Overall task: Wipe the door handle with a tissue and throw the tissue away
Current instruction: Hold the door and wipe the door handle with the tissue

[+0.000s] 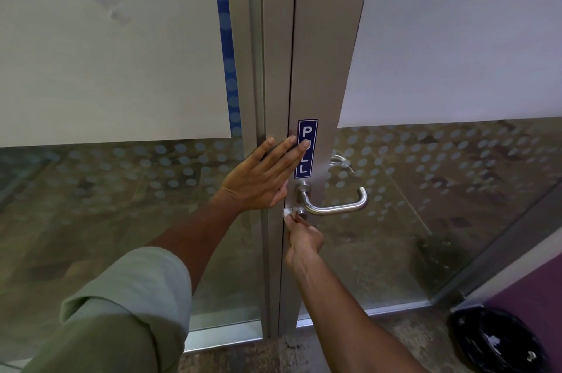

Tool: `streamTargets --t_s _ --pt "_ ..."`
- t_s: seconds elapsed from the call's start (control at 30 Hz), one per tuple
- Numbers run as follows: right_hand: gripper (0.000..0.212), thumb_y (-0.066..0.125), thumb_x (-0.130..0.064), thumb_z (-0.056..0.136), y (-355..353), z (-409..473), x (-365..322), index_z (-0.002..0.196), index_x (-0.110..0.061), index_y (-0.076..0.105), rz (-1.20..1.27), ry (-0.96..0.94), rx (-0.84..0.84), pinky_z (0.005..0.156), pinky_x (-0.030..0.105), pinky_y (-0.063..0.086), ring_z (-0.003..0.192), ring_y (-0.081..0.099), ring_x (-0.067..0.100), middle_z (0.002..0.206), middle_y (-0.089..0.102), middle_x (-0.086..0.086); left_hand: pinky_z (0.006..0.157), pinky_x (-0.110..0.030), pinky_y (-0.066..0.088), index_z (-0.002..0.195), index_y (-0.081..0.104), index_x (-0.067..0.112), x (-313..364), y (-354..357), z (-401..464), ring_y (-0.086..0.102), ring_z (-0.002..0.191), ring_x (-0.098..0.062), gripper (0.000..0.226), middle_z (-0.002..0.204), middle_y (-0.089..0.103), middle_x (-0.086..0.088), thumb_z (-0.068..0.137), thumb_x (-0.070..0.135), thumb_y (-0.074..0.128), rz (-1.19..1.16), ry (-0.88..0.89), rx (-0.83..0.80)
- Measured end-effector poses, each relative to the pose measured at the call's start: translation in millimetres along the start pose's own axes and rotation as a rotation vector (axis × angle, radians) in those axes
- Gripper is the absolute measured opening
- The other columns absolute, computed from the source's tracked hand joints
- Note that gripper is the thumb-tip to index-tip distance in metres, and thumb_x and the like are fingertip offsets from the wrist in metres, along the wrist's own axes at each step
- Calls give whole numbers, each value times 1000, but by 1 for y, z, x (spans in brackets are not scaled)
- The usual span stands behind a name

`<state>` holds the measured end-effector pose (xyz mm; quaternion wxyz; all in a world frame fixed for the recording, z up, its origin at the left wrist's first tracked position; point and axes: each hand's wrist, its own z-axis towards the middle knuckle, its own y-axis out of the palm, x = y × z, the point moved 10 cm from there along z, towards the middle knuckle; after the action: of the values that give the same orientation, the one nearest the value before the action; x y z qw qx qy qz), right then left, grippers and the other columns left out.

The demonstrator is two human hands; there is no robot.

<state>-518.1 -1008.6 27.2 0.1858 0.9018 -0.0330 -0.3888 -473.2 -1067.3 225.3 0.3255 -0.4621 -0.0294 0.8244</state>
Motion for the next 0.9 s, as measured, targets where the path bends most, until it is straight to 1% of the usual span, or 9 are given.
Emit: streamTargets --t_s 0.07,0.17,0.27,0.33,0.43,0.53,0.6,0.73,0.9 --pt "13 79 6 76 3 -1 0 80 -5 72 44 16 13 74 33 60 71 68 18 78 73 8 124 -50 0 157 21 1 -1 0 0 19 151 -32 78 165 18 -13 95 44 39 -5 -3 3" --pt "14 77 7 78 6 -2 4 80 -3 68 126 79 10 57 19 54 71 65 15 79 70 8 124 -50 -1 157 21 1 0 0 -1 19 151 -31 78 164 19 -13 95 44 38 -3 -1 2" --pt "16 74 10 79 8 -2 3 77 -3 66 188 125 -3 66 23 58 71 65 17 82 69 11 124 -50 0 157 22 1 -1 0 0 20 151 -32 78 164 19 -13 95 45 40 -4 -2 -1" --pt "20 69 13 81 7 0 -1 75 -4 63 231 140 10 60 20 57 69 63 16 80 67 10 124 -50 1 157 23 1 -1 0 0 20 151 -32 78 164 19 -13 94 44 40 -2 -7 -4" --pt "26 61 16 84 -1 6 -13 73 -7 56 323 127 54 34 16 45 47 58 11 58 64 6 124 -50 3 157 24 1 -1 0 0 20 151 -32 77 164 20 -13 94 43 40 -2 -6 -12" --pt "29 55 16 85 -17 15 -32 70 -9 58 381 59 78 31 14 37 27 47 4 37 55 -4 124 -49 4 157 26 1 -1 0 0 22 151 -31 76 164 25 -13 94 41 40 -5 -15 -19" --pt "28 59 14 85 -33 21 -43 74 -11 63 375 11 91 34 15 38 32 47 3 41 58 -6 124 -49 5 156 27 1 -1 0 0 22 151 -31 76 164 26 -13 94 41 42 -13 -22 -17" --pt "26 69 2 87 -68 22 -50 99 -21 69 326 -66 134 48 15 49 64 56 9 80 68 0 124 -50 5 156 27 1 -1 1 0 21 151 -32 76 165 25 -13 94 42 41 5 -19 -41" --pt "23 68 -2 89 -105 12 -92 106 -17 72 300 -311 154 56 15 48 75 59 8 94 71 -2 124 -51 6 157 24 1 -1 3 1 21 152 -33 76 165 23 -14 95 43 39 -5 -25 -79"
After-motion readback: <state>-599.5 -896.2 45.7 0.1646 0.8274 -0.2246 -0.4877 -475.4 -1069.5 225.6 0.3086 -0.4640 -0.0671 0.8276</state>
